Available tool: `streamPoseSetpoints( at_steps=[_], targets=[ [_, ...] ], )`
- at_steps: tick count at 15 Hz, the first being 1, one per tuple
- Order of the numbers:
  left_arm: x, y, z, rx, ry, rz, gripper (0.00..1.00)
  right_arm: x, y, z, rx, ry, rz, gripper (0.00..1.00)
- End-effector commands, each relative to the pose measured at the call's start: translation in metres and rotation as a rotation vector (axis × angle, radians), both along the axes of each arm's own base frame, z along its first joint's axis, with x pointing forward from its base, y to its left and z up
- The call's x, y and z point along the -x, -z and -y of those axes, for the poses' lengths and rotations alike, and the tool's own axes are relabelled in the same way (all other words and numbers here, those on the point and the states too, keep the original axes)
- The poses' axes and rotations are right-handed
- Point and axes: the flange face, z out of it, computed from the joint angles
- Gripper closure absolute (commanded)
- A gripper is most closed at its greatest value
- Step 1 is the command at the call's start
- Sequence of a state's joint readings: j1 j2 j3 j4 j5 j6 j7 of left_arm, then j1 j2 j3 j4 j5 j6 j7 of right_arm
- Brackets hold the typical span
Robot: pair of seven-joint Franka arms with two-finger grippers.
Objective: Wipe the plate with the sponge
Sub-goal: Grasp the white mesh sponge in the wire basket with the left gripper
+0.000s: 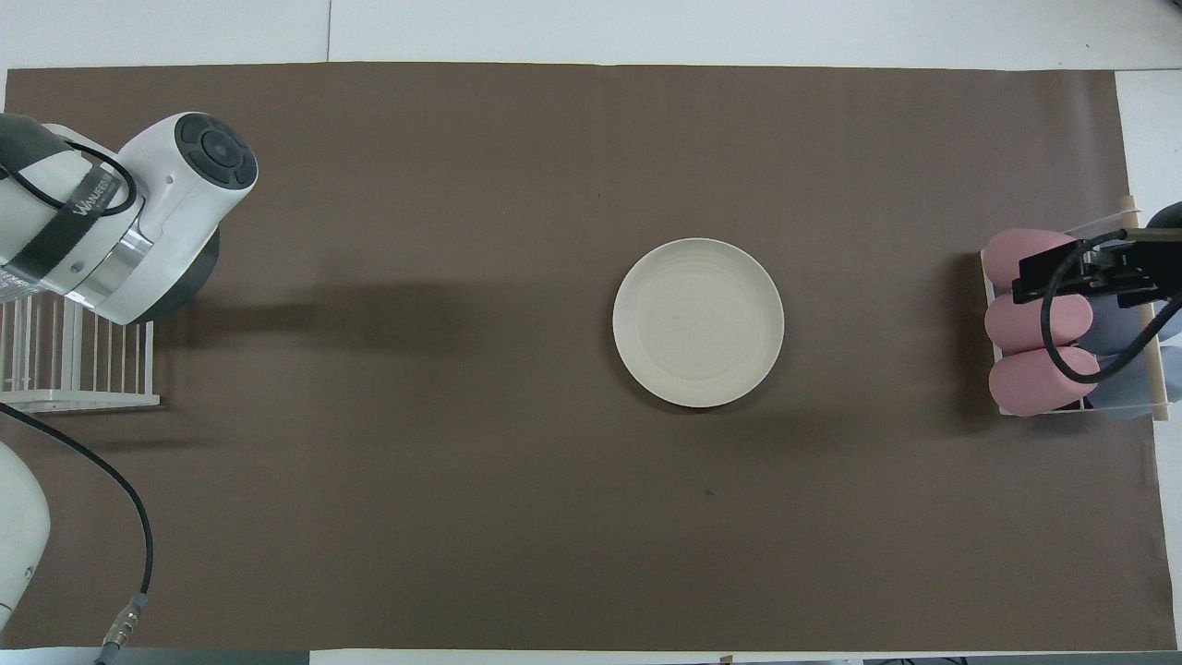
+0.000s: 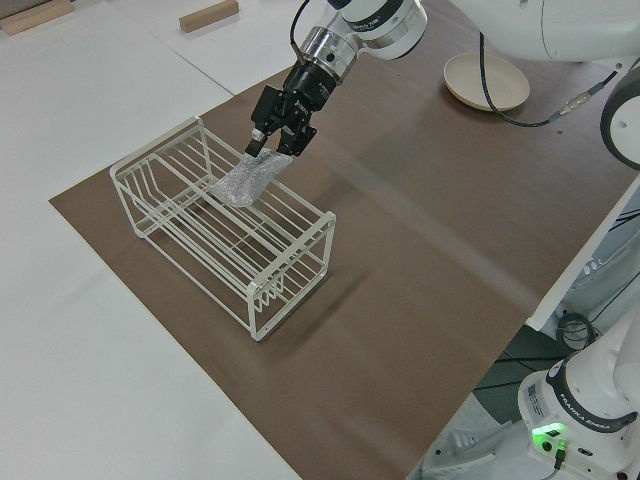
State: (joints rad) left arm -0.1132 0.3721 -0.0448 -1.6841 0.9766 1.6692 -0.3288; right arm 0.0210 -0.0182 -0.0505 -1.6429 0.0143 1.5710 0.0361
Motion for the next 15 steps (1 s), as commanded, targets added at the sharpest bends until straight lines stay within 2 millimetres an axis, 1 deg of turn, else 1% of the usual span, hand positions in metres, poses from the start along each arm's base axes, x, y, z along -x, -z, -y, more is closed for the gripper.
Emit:
streamPoseSetpoints(
  at_steps=[1, 2, 3, 7, 9, 10, 11, 12, 15],
  targets=[
    [-0.004, -0.005, 0.002, -0.005, -0.005, 0.007, 0.88, 0.004, -0.005, -0.001, 0.021, 0.018, -0.014, 0.00],
    [-0.004, -0.004, 0.003, -0.003, -0.005, 0.005, 0.97, 0.004, -0.005, -0.002, 0.020, 0.018, -0.014, 0.00],
    [-0.004, -0.004, 0.003, -0.002, -0.004, 0.005, 1.00, 0.004, -0.005, -0.002, 0.020, 0.018, -0.014, 0.00],
    [-0.004, -0.006, 0.004, 0.003, -0.006, 0.011, 1.00, 0.004, -0.005, -0.002, 0.020, 0.018, -0.014, 0.00],
    [-0.008, -0.017, 0.005, 0.039, -0.025, 0.033, 1.00, 0.004, -0.005, -0.002, 0.020, 0.018, -0.014, 0.00],
    [-0.010, -0.030, 0.005, 0.069, -0.053, 0.050, 1.00, 0.004, -0.005, -0.002, 0.020, 0.018, -0.014, 0.00],
    [-0.012, -0.050, 0.006, 0.111, -0.096, 0.070, 1.00, 0.004, -0.005, -0.002, 0.020, 0.016, -0.014, 0.00],
    [-0.010, -0.068, 0.009, 0.179, -0.155, 0.078, 1.00, 0.004, -0.005, -0.002, 0.020, 0.018, -0.014, 0.00],
    [-0.003, -0.109, 0.025, 0.415, -0.293, 0.077, 1.00, 0.004, -0.005, -0.002, 0.020, 0.021, -0.014, 0.00]
  ],
)
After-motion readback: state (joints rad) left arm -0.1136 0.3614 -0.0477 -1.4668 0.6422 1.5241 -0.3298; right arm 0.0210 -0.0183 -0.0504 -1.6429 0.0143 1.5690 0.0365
